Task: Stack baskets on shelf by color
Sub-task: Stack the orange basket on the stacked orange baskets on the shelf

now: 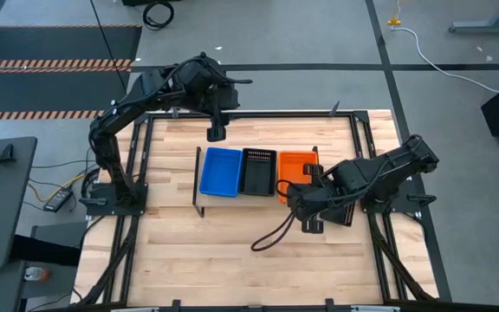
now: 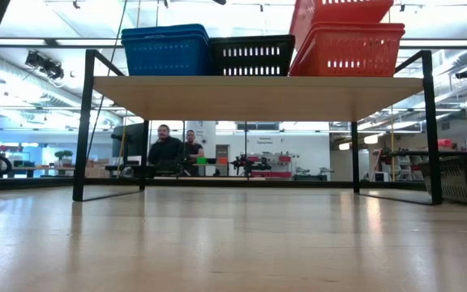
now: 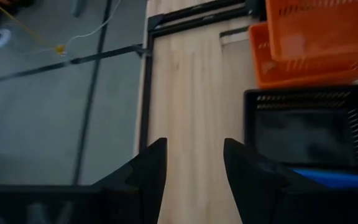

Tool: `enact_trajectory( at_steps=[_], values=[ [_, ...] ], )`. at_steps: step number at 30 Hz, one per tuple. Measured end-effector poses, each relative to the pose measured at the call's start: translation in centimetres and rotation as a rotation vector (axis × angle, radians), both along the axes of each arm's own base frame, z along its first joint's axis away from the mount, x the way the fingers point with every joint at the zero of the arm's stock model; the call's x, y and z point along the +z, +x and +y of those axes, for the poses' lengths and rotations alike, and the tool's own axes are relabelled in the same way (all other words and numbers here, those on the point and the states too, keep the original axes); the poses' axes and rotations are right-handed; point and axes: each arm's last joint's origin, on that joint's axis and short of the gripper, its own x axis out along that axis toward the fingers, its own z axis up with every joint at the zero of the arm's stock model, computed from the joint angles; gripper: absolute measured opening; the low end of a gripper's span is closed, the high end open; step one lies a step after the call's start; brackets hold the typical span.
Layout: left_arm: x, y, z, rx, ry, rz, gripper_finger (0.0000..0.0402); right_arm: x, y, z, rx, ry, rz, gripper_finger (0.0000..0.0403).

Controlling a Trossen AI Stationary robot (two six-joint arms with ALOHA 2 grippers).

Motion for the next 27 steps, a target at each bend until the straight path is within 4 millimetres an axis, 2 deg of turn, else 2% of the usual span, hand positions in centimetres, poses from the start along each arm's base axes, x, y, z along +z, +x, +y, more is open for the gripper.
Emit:
enact_trajectory(
  at_steps=[6,10,22,27],
  values=[
    [0.1,-0.4,1.2,0.026,-0.095,-0.041,0.0164,-1.6,0.3,0.5,0.009,-0.025,0.004,0.0010],
    [-0.3,0.1,1.7,0.048,-0.128,-0.070,0.0164,-2.5,0.2,0.3,-0.008,-0.068,0.029,0.0026],
    [-0.2,0.1,1.5,0.056,-0.148,-0.083,0.0164,-2.6,0.2,0.3,-0.017,-0.074,0.031,0.0069],
    [-0.8,0.7,2.6,-0.030,-0.171,-0.125,0.0164,-2.3,-0.4,0.1,-0.037,-0.076,0.078,0.0079]
  ],
)
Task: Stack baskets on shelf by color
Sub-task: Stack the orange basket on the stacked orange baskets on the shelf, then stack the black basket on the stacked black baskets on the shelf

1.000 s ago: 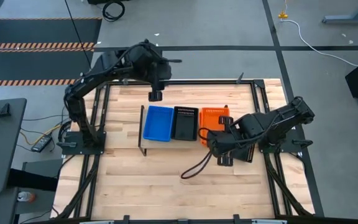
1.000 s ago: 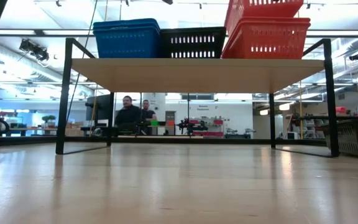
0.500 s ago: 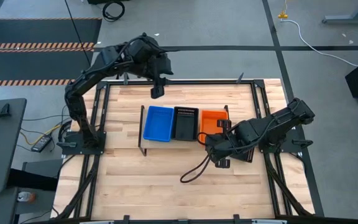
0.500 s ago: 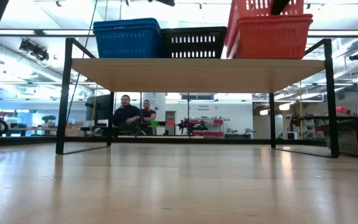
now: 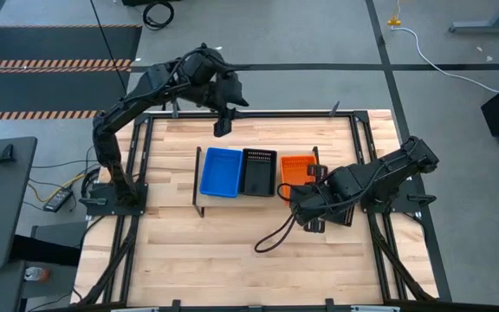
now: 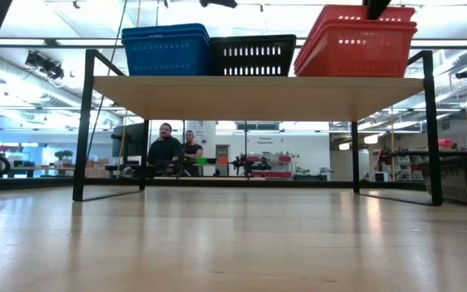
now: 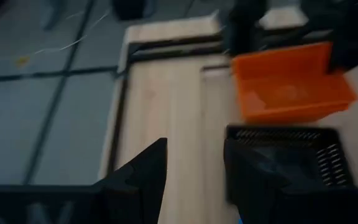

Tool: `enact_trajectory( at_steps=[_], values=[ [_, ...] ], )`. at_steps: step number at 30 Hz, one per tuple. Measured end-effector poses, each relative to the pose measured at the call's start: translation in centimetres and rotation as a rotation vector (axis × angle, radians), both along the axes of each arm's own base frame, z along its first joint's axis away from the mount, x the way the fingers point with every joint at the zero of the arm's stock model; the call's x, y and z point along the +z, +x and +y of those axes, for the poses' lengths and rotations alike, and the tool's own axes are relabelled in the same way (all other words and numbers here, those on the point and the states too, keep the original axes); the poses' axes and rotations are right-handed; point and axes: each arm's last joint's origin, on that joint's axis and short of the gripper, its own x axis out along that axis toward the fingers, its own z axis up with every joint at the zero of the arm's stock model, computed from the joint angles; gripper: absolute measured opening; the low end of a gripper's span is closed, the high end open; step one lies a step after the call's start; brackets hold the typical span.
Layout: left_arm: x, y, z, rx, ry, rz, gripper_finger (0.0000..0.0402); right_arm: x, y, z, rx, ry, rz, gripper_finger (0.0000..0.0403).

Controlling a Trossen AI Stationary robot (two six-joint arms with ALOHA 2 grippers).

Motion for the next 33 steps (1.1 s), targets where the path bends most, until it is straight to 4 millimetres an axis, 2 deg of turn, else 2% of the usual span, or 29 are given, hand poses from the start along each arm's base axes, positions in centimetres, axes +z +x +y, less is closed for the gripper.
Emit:
enact_trajectory(
  at_steps=[3,7,12,15,19,23,28,33],
  values=[
    [-0.7,0.5,1.5,-0.041,-0.066,-0.066,0.0164,1.0,-0.6,-0.2,-0.060,0.018,0.018,0.0086],
    [-1.8,0.7,3.3,0.001,-0.086,-0.089,0.0164,2.9,-1.2,0.0,-0.083,0.087,-0.029,0.0095],
    [-1.7,0.3,4.1,0.070,-0.050,-0.078,0.0164,4.9,-1.7,0.6,-0.084,0.130,-0.099,0.0096],
    [-1.8,-0.5,4.1,0.081,-0.056,-0.036,0.0164,5.1,-2.2,1.3,-0.130,0.156,-0.117,0.0096],
    [-2.0,-1.4,4.0,0.086,-0.074,0.031,0.0155,4.1,-2.7,2.6,-0.197,0.187,-0.090,0.0096],
    [-2.3,-1.6,3.9,0.086,-0.092,0.066,0.0131,2.1,-3.3,3.7,-0.305,0.234,-0.004,0.0096],
    [-2.3,-1.5,3.7,0.056,-0.114,0.052,0.0108,-1.1,-4.6,5.3,-0.418,0.233,0.134,0.0096],
    [-2.1,-1.3,3.6,0.059,-0.123,0.022,0.0099,-5.0,-6.3,6.2,-0.474,0.143,0.241,0.0099]
  ],
)
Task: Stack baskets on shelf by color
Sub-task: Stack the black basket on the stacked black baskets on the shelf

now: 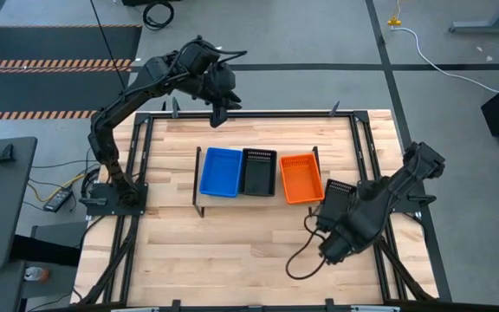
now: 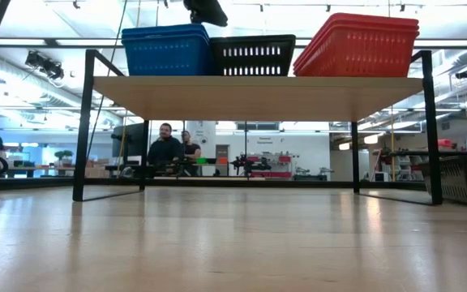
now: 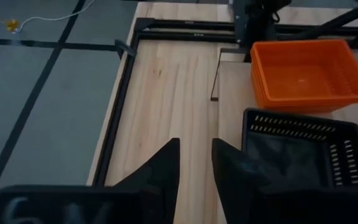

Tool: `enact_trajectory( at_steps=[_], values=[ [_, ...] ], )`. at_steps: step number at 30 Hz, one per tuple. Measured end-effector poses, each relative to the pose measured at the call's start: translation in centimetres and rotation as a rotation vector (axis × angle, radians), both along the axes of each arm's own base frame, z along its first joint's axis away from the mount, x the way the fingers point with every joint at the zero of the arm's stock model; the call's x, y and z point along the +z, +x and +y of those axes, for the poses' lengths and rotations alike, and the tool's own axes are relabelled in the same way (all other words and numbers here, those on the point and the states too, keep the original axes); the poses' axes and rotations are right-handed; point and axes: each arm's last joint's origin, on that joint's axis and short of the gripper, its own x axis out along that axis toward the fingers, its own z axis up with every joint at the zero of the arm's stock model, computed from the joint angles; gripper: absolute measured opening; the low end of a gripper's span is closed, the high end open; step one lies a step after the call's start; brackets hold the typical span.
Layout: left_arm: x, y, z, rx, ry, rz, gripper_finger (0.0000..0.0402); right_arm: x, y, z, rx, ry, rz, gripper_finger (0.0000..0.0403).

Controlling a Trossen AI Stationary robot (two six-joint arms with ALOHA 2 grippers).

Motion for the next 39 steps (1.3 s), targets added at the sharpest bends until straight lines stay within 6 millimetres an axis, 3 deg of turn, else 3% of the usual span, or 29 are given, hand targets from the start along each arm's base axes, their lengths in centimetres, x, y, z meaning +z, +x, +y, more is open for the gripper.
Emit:
enact_trajectory(
  at_steps=[7,17,24,31,39],
  values=[
    [0.4,1.0,-1.2,-0.023,-0.001,-0.053,0.0098,-5.2,-1.2,1.1,0.045,0.006,0.021,0.0139],
    [2.2,3.3,-3.5,-0.017,0.032,-0.250,0.0098,-9.6,-3.4,-0.1,0.059,-0.178,0.055,0.0246],
    [2.0,3.6,-4.6,-0.020,0.045,-0.233,0.0098,-12.9,-4.2,-0.6,0.120,-0.148,0.034,0.0260],
    [2.0,3.7,-4.8,0.004,0.041,-0.231,0.0098,-14.2,-4.9,-1.2,0.092,-0.169,0.045,0.0214],
    [1.9,3.7,-4.8,0.021,0.032,-0.217,0.0098,-15.8,-5.0,-1.2,0.094,-0.098,0.006,0.0050]
  ],
)
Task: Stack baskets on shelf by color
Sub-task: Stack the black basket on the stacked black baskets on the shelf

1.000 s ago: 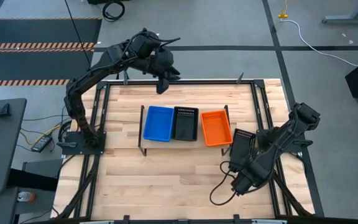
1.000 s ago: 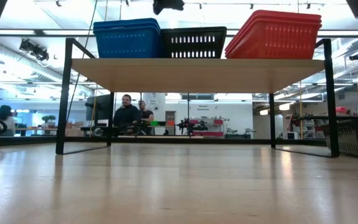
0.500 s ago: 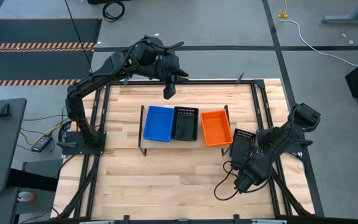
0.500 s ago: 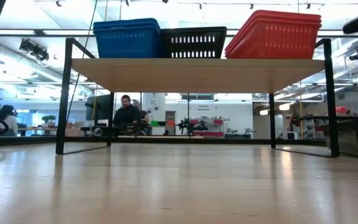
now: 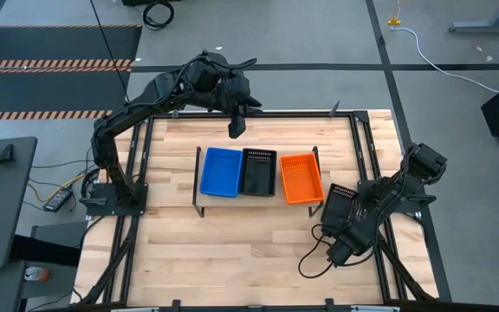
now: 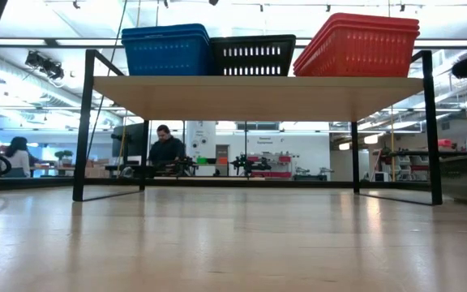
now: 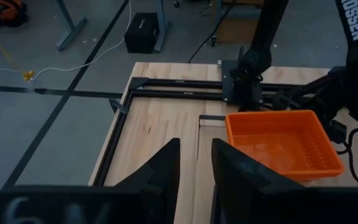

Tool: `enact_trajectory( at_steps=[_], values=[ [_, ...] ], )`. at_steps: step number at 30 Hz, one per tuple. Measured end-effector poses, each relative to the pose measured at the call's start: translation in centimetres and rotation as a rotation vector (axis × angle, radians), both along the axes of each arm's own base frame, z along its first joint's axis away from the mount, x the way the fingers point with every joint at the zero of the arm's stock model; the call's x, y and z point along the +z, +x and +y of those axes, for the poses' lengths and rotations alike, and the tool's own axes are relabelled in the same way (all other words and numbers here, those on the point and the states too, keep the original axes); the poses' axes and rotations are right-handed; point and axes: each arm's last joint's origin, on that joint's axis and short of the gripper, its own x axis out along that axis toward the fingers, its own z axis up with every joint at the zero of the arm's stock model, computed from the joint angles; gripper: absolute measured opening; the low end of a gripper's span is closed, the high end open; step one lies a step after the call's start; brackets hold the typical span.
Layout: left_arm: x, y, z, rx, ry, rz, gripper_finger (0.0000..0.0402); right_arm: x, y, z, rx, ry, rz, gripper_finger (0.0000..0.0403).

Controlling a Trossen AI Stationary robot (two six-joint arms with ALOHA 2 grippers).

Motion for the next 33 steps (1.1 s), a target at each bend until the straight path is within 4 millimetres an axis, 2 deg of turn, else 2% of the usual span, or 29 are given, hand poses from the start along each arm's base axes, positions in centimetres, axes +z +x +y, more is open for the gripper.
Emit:
enact_trajectory(
  at_steps=[2,7,11,20,27,33],
  values=[
    [-0.1,-0.1,0.0,0.005,-0.002,0.012,0.0098,-0.1,0.0,0.1,-0.003,0.023,0.001,0.0014],
    [-0.3,-0.1,0.1,0.047,-0.009,0.030,0.0098,0.1,0.4,0.6,-0.018,0.088,-0.005,0.0017],
    [-0.9,0.6,0.2,0.052,-0.016,0.047,0.0098,1.3,1.3,1.7,-0.015,0.151,-0.035,0.0008],
    [-2.8,2.5,-0.3,0.043,-0.067,0.101,0.0098,6.1,4.7,5.1,0.013,0.357,-0.244,0.0006],
    [-2.6,2.6,-1.4,0.016,-0.066,0.097,0.0098,10.0,6.9,7.0,0.139,0.417,-0.487,0.0006],
    [-1.6,2.0,-2.8,0.030,-0.011,0.083,0.0095,12.7,8.1,8.0,0.249,0.478,-0.618,0.0006]
  ],
)
